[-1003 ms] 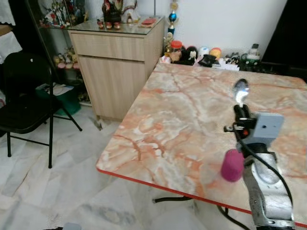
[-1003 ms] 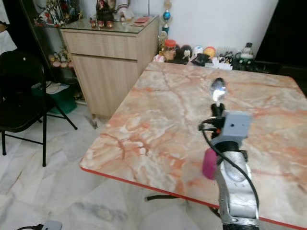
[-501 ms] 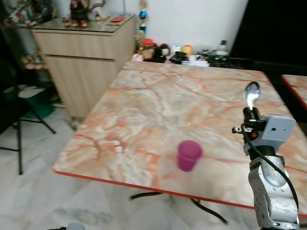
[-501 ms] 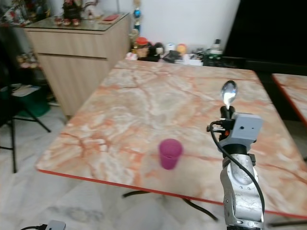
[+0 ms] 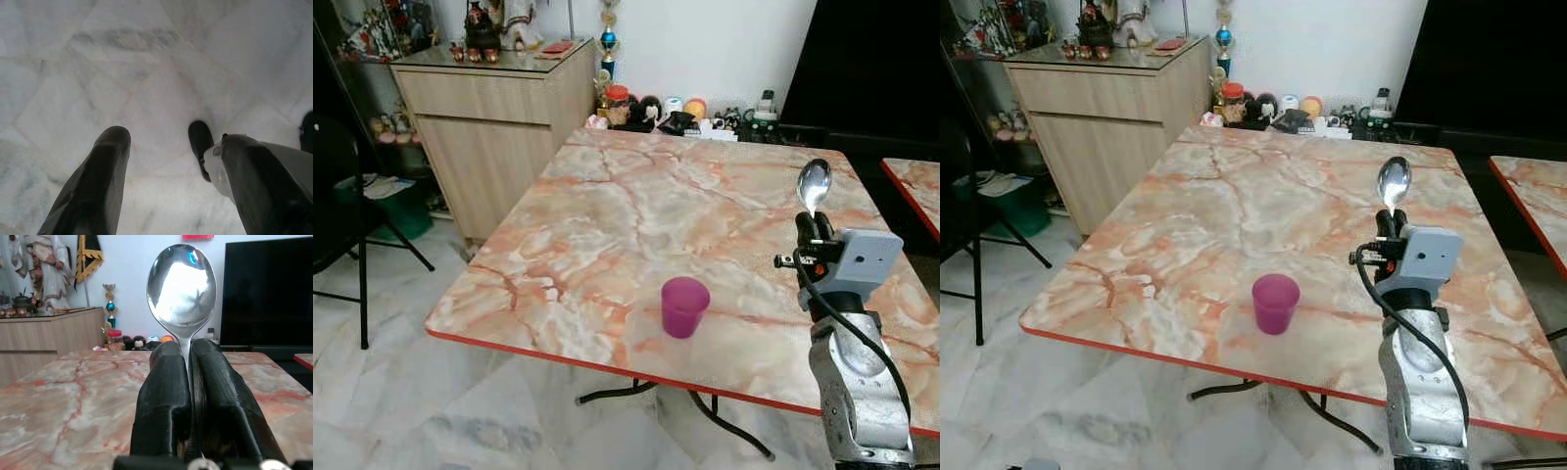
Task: Setting the table
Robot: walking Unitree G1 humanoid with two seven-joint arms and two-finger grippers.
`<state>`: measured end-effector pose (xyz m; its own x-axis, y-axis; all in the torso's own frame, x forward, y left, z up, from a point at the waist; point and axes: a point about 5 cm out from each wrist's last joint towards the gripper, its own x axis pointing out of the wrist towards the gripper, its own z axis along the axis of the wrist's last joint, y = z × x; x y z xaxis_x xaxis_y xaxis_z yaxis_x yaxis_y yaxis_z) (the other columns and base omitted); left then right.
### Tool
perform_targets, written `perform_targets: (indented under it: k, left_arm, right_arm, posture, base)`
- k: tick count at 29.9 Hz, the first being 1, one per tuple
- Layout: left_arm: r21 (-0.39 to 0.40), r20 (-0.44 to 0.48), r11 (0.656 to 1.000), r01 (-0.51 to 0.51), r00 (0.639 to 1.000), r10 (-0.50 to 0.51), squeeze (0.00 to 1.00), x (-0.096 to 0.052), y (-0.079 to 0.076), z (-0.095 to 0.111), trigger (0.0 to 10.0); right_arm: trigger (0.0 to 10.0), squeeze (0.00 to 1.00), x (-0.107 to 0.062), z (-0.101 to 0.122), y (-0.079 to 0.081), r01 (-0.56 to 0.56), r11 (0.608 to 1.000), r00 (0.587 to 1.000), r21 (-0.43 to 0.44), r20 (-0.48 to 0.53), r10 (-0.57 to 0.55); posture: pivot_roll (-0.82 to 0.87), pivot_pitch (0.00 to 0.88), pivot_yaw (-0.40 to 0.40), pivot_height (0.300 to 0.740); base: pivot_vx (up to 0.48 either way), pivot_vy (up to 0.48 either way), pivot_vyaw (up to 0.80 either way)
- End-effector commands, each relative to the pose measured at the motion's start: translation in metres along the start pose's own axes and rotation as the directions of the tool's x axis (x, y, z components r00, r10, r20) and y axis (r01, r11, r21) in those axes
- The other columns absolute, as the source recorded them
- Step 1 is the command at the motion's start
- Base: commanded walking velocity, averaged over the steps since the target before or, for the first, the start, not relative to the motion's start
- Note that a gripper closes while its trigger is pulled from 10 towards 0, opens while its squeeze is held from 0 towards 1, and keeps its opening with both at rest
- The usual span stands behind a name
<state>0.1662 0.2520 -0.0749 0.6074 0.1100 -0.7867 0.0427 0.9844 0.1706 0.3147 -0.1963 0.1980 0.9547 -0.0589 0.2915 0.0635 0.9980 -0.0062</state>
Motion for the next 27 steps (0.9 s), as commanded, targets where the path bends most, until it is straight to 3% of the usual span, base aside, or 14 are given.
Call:
perform_targets:
  k: [1, 27]
  left_arm:
    - [0.02, -0.018, 1.0, 0.001, 1.0, -0.001, 0.0, -0.0006, 0.0005, -0.0031, 10.0]
    - [0.011, 0.013, 1.0, -0.008, 1.0, 0.008, 0.0, 0.0002, 0.0001, 0.0021, 10.0]
  right_arm:
    - [10.0, 0.0, 0.0013, 0.0058, -0.0005, 0.003, 1.0, 1.0, 0.0, 0.024, -0.003]
    - [10.0, 0.0, 0.0013, 0.0042, 0.0002, -0.006, 1.0, 1.0, -0.009, 0.013, 0.006]
  posture:
    - [-0.02, 0.057, 0.005, 0.74]
    - [-0.01, 0.068, -0.002, 0.74]
  base:
    - [0.0, -0.48, 0.0]
    - [0.0, -0.018, 0.0]
